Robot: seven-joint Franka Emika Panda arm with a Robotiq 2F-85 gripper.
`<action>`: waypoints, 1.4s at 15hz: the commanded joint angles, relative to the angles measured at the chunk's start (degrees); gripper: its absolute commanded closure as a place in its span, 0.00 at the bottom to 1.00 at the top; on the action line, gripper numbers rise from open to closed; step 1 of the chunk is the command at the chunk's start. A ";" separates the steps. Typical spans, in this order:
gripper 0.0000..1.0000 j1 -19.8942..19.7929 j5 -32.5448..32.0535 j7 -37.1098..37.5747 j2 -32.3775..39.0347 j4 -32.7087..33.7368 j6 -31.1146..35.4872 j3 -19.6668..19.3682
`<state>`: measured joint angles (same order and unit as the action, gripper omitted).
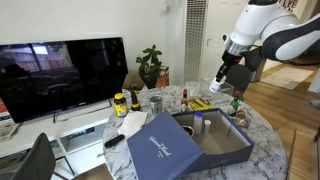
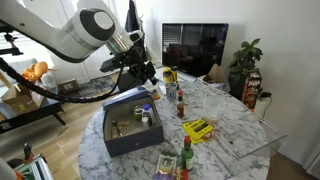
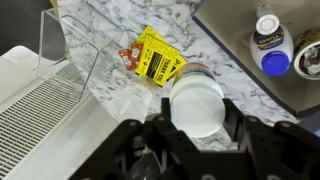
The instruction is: Remove the white medicine bottle from the box and put it on the table
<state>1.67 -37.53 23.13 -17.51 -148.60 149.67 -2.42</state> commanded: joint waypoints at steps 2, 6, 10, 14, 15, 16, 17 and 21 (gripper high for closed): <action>0.48 -3.70 2.43 -2.12 -0.26 -0.20 0.66 2.84; 0.73 -6.79 -3.55 0.01 2.02 4.64 1.86 5.05; 0.73 -5.56 -6.33 -10.86 8.57 20.66 -0.45 5.40; 0.73 -2.15 2.61 -29.33 19.15 36.06 -0.24 5.18; 0.73 -1.48 4.92 -33.68 22.02 39.73 -1.13 5.43; 0.73 -0.90 7.17 -37.99 24.95 43.31 -2.23 5.75; 0.73 -0.53 9.04 -42.13 27.91 46.78 -3.62 5.99; 0.73 -0.22 12.30 -57.23 39.69 60.42 -9.96 6.76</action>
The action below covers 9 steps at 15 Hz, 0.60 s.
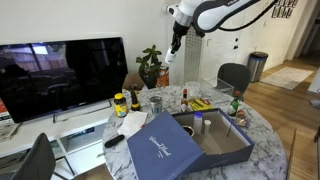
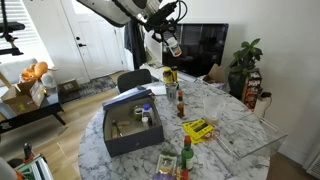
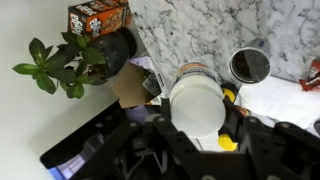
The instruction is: Remove the white medicine bottle from the box and put it on the table
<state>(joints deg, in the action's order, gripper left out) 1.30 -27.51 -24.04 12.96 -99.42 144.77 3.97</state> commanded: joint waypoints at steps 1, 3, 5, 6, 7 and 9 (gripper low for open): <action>0.73 -0.01 2.37 -13.47 12.33 14.57 -6.63 0.50; 0.73 -0.41 2.43 -20.33 17.99 20.85 -9.91 0.53; 0.73 -1.32 3.19 -27.57 22.42 25.05 -9.59 0.97; 0.73 -2.20 4.37 -30.00 23.58 25.26 -6.04 1.47; 0.73 -3.11 5.92 -31.69 24.65 25.30 -3.39 1.82; 0.73 -4.63 9.80 -33.66 25.29 24.72 0.47 2.89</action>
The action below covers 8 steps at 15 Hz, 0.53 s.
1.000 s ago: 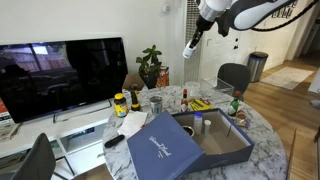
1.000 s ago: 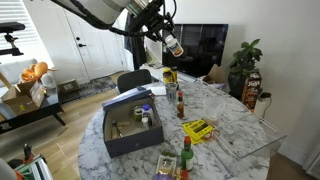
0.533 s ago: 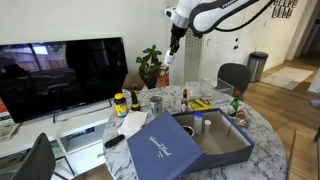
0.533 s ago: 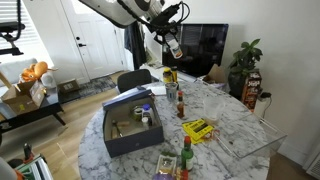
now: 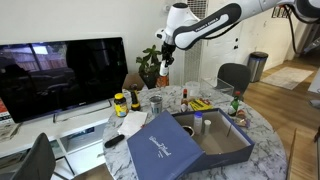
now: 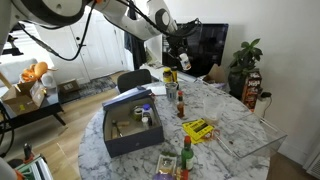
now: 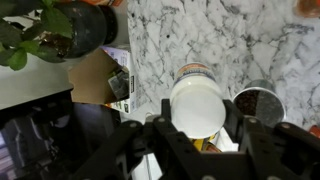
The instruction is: Remove the white medicine bottle from the box and put it on the table
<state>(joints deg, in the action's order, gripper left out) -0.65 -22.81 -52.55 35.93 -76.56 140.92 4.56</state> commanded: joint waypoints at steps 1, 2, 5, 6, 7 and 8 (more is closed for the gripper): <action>0.48 0.05 2.53 -1.82 0.96 0.43 1.96 -0.64; 0.48 -0.62 3.71 -2.88 1.62 0.63 3.48 -0.28; 0.48 -1.28 4.59 -3.63 1.97 1.30 4.03 0.25; 0.48 -1.25 4.63 -3.64 1.96 1.45 4.03 0.35; 0.73 -1.23 4.66 -3.64 1.96 1.52 4.03 0.44; 0.73 -2.40 7.21 -5.95 3.63 3.07 -1.17 2.05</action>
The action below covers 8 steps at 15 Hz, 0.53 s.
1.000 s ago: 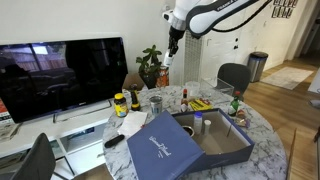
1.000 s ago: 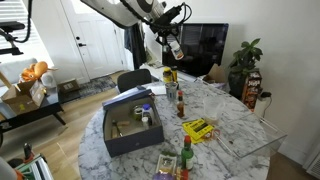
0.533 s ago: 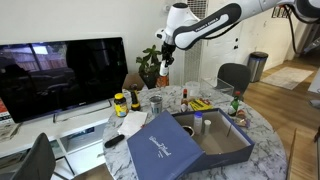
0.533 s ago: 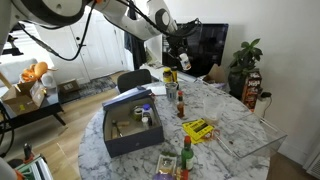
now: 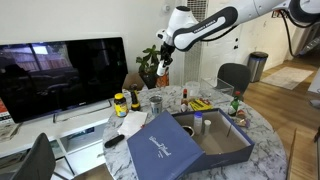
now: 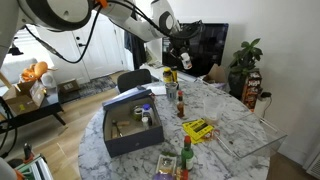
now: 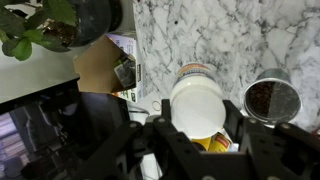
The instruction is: Remove the white medicine bottle from the box and put it on the table
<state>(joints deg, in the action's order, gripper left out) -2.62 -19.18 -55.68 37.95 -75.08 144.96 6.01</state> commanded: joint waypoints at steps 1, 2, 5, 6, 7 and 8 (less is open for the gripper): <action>0.73 0.35 2.69 0.46 3.78 2.82 -8.13 -2.11; 0.73 -0.77 4.31 -0.73 5.05 2.95 -10.30 -1.44; 0.73 -3.22 9.08 -0.72 8.71 4.43 -16.19 -0.81; 0.73 -3.90 10.35 -0.49 10.14 5.24 -16.65 -0.71; 0.73 -4.56 11.69 -0.65 11.75 6.24 -16.45 -0.30; 0.73 -4.59 12.61 0.23 13.44 7.32 -14.64 -0.21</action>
<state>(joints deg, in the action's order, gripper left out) -6.11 -10.21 -55.50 46.42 -72.98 130.62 4.78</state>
